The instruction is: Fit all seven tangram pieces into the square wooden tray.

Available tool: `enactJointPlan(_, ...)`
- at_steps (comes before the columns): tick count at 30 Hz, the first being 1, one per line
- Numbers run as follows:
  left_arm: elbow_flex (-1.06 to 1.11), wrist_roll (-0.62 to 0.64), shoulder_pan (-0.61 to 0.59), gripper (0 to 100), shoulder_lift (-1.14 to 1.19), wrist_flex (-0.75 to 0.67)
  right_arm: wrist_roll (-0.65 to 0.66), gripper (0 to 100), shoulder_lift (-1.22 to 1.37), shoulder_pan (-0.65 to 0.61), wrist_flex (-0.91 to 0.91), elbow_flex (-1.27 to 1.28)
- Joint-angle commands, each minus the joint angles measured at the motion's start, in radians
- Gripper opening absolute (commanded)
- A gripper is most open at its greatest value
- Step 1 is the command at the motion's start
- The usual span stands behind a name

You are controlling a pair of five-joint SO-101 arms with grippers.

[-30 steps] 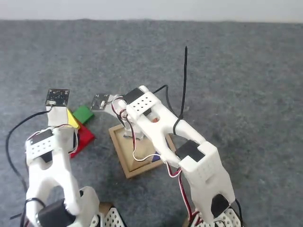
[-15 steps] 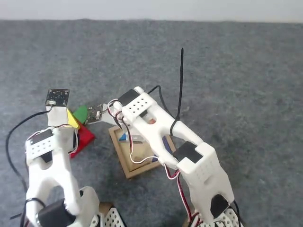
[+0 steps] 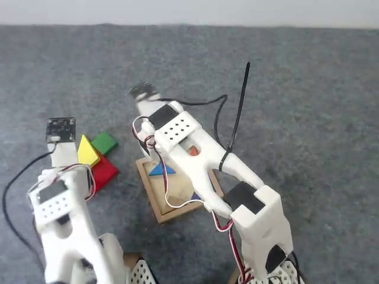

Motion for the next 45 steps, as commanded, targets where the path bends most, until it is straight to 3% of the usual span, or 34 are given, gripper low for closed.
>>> enactJointPlan(1, 0.027, 0.068, -0.052, 15, -0.167, -0.031, -0.364, 14.7, 0.039, -0.019, -0.082, -0.044)
enactJointPlan(10, 0.07, 0.087, -0.055, 15, -0.236, -0.055, -0.377, 14.7, 0.148, -0.076, -0.151, -0.058)
enactJointPlan(16, 0.07, 0.087, -0.055, 15, -0.236, -0.055, -0.132, 14.6, 0.157, -0.053, -0.133, -0.058)
enactJointPlan(30, 0.07, 0.087, -0.051, 15, -0.236, -0.055, 0.206, 14.4, 0.209, -0.03, -0.105, -0.061)
enactJointPlan(41, 0.07, 0.087, -0.051, 15, -0.236, -0.055, 0.68, 14.3, 0.202, -0.048, -0.056, -0.061)
enactJointPlan(45, 0.07, 0.087, -0.051, 15, -0.236, -0.055, 0.798, 14.3, 0.17, -0.054, -0.056, -0.061)
